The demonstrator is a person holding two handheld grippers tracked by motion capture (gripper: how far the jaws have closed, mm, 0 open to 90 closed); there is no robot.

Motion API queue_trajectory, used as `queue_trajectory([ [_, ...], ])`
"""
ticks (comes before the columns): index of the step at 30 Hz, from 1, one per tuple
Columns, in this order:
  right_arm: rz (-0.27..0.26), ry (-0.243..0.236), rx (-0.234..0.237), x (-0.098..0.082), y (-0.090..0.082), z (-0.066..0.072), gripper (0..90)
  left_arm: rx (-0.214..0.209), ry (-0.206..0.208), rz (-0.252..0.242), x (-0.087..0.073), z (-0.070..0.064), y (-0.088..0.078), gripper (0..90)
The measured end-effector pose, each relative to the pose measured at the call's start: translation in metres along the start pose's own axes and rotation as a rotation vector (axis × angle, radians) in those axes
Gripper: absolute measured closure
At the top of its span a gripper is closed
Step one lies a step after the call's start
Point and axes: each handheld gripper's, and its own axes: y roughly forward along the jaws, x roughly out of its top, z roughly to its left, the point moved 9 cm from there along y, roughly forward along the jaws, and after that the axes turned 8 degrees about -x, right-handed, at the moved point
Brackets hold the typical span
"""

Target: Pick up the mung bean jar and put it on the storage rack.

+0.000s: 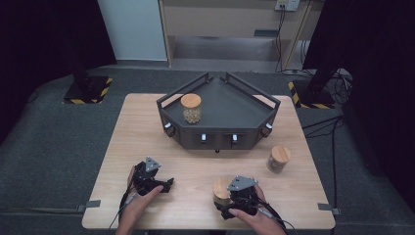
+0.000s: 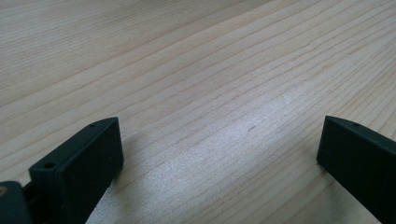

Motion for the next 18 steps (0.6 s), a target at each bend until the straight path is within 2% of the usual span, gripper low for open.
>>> queue_trajectory([
  [18,-0.012,0.008,-0.001,-0.0061,0.0102,0.0027,6.7,0.000,0.000,0.000,0.0000,0.0000,0.0000,0.0],
])
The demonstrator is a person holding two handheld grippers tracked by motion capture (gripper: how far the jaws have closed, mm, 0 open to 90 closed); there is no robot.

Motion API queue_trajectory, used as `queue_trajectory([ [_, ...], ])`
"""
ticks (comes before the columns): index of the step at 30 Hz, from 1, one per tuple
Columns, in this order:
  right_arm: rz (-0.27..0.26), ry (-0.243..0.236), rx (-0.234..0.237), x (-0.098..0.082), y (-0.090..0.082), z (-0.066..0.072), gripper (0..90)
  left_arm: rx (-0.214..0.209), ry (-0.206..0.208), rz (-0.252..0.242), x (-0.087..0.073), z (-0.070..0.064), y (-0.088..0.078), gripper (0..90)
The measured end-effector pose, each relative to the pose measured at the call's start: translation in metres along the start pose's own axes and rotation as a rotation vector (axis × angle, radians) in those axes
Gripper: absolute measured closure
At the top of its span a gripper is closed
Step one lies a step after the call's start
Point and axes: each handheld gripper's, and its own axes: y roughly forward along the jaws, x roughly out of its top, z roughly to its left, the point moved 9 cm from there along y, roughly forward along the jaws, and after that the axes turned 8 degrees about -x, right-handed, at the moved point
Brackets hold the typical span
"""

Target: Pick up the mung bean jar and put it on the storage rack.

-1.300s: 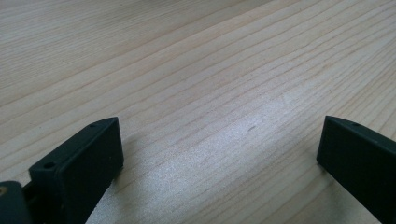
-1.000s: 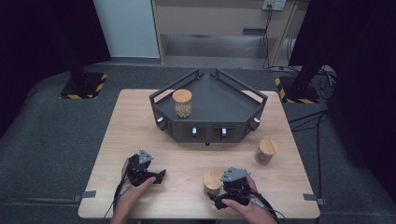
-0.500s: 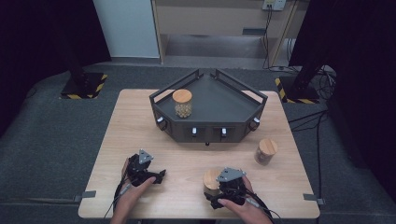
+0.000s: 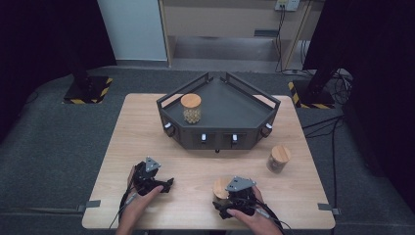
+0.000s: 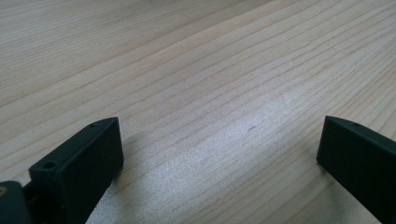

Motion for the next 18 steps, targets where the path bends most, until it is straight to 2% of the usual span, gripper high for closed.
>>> queue_trajectory([
  [18,-0.022,0.030,0.008,-0.0051,0.0076,-0.0006,20.0,0.001,-0.001,0.000,0.0000,-0.0001,0.0000,0.0],
])
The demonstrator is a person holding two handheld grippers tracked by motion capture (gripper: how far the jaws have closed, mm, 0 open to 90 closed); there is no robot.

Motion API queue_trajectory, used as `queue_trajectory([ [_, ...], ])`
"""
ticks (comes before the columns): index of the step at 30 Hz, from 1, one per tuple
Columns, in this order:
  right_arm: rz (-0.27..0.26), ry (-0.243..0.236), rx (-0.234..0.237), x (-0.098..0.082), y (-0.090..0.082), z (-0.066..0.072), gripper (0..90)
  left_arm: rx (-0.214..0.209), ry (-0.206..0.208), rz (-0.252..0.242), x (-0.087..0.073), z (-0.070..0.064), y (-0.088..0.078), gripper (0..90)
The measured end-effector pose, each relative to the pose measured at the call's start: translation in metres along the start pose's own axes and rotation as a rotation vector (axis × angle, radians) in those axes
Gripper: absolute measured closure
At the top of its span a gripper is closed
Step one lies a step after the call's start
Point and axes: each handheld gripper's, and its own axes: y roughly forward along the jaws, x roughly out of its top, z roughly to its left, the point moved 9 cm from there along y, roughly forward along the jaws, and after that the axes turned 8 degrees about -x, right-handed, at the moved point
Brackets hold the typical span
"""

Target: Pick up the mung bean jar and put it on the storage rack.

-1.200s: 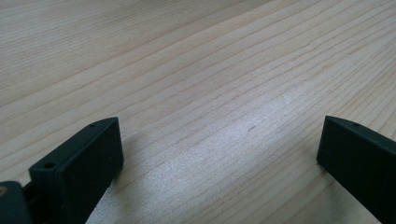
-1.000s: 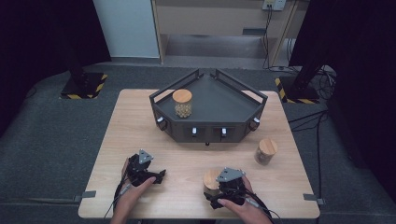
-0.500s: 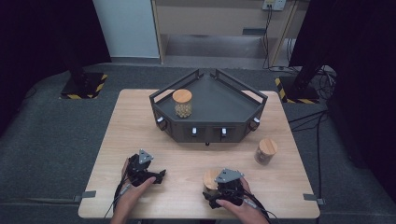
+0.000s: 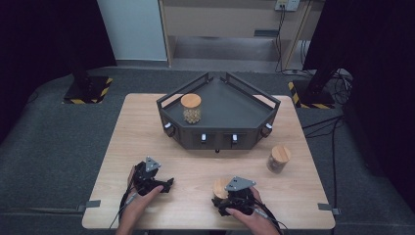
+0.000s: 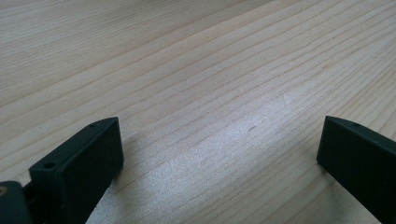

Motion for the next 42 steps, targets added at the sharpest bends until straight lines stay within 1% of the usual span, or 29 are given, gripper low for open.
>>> queue_trajectory([
  [6,-0.013,-0.006,-0.001,-0.001,0.000,0.002,23.7,0.000,0.000,0.000,0.000,0.000,0.000,0.0],
  [11,-0.016,-0.030,-0.013,0.000,-0.002,0.003,24.8,0.000,0.000,0.000,0.000,0.000,0.000,0.0],
  [16,-0.010,-0.038,-0.021,-0.001,-0.006,0.001,24.9,0.000,0.000,0.000,0.000,0.000,0.000,0.0],
  [18,-0.011,-0.033,-0.026,-0.002,-0.007,-0.001,25.0,0.000,0.000,0.000,0.000,0.000,0.000,0.0],
  [24,-0.020,-0.026,-0.029,0.001,-0.015,-0.008,25.0,0.000,0.000,0.000,0.000,0.000,0.000,0.0],
  [30,-0.022,-0.041,-0.036,0.012,-0.023,-0.018,25.0,0.000,0.000,0.001,0.000,0.000,0.000,0.0],
  [32,-0.016,-0.041,-0.034,0.015,-0.024,-0.024,25.0,0.000,0.000,0.001,0.000,0.000,0.000,0.0],
  [35,-0.009,-0.049,-0.047,0.021,-0.025,-0.029,25.0,0.000,0.000,0.001,0.000,0.000,0.000,0.0],
  [38,-0.011,-0.045,-0.046,0.027,-0.026,-0.033,25.0,0.000,0.000,0.000,0.000,0.000,0.000,0.0],
  [39,-0.014,-0.034,-0.039,0.029,-0.025,-0.035,25.0,0.000,0.000,0.000,0.000,0.000,0.000,0.0],
  [42,-0.008,-0.041,-0.045,0.036,-0.022,-0.039,25.1,0.000,0.000,0.001,0.000,0.000,0.000,0.0],
])
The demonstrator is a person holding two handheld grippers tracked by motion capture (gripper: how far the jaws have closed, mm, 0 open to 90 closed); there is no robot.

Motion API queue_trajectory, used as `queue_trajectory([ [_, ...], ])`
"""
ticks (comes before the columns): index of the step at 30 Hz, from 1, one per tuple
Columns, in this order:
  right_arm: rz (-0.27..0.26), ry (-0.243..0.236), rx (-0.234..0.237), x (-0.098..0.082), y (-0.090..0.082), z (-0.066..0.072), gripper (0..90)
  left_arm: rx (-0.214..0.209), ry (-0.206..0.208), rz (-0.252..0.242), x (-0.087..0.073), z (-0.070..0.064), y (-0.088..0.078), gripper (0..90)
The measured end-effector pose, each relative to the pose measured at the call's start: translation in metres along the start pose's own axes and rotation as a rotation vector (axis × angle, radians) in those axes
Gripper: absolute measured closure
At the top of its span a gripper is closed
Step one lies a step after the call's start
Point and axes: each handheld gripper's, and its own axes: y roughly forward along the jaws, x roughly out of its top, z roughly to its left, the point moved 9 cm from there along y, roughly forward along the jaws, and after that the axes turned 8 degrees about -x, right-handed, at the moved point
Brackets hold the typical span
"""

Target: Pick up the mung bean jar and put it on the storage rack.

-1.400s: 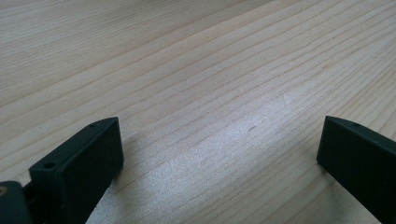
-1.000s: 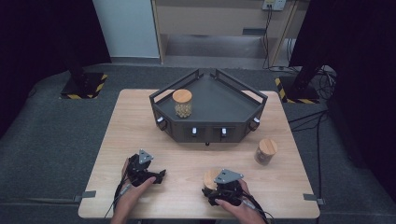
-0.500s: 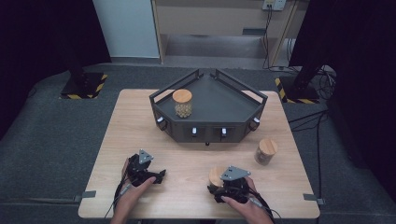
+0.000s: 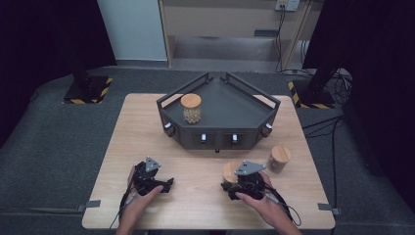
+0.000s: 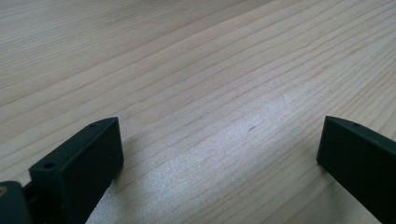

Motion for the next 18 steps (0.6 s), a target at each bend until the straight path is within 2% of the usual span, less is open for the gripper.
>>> queue_trajectory([
  [8,-0.002,0.040,-0.024,0.009,0.011,-0.007,25.1,0.000,0.000,0.000,0.000,0.000,0.000,0.0],
  [18,-0.001,0.040,-0.057,0.023,0.006,-0.010,25.1,0.000,0.000,0.000,0.000,0.000,0.000,0.0],
])
